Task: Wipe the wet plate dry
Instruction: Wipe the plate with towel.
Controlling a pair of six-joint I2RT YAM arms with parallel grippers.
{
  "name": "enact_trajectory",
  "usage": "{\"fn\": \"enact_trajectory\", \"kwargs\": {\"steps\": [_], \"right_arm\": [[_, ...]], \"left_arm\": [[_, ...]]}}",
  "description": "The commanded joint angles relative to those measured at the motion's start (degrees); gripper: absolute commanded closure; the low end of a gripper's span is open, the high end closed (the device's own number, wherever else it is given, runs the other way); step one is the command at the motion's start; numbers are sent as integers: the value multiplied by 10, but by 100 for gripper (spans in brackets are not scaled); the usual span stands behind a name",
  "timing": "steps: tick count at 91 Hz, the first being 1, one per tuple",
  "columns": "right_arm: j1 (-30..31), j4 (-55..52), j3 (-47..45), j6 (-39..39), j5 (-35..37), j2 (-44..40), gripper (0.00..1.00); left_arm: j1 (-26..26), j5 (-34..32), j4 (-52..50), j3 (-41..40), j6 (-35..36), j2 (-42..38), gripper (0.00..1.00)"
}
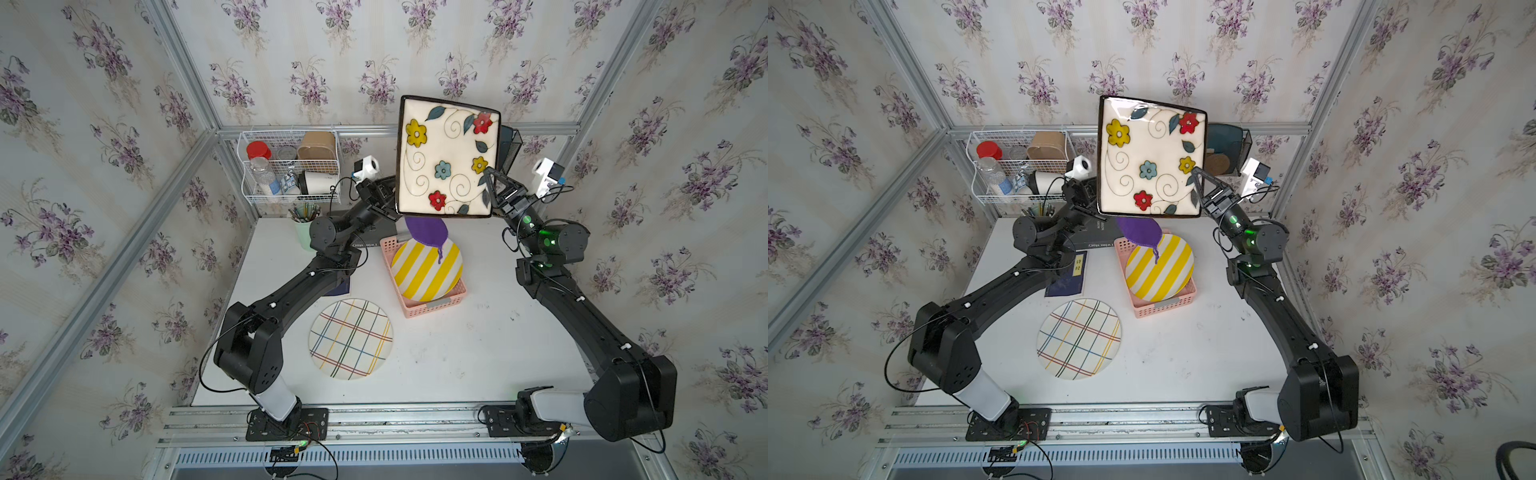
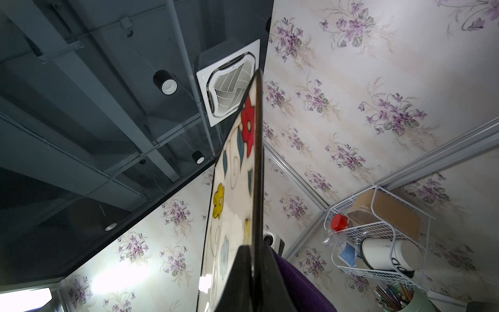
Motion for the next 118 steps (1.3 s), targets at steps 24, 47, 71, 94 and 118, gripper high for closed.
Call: {"fn": "enact_trajectory", "kwargs": {"steps": [24,47,71,94,118], "right_arm": [[100,94,-15,-26,70,38,100],[28,92,81,6,86,94,100],[-13,-33,28,-76,82,22,100],[16,-151,-41,-192,103,-57,100],[84,-204,-42,-246,113,-92,100]], "left_arm": [[-59,5,63,36,-7,35,100],[-76,5,79,-110,37,-28,100],[-24,41,-136,-284,235,-209,100],[-32,-107,-783,-58,732,-311,100],[-33,-252,-937,48,886,-246,100]]}}
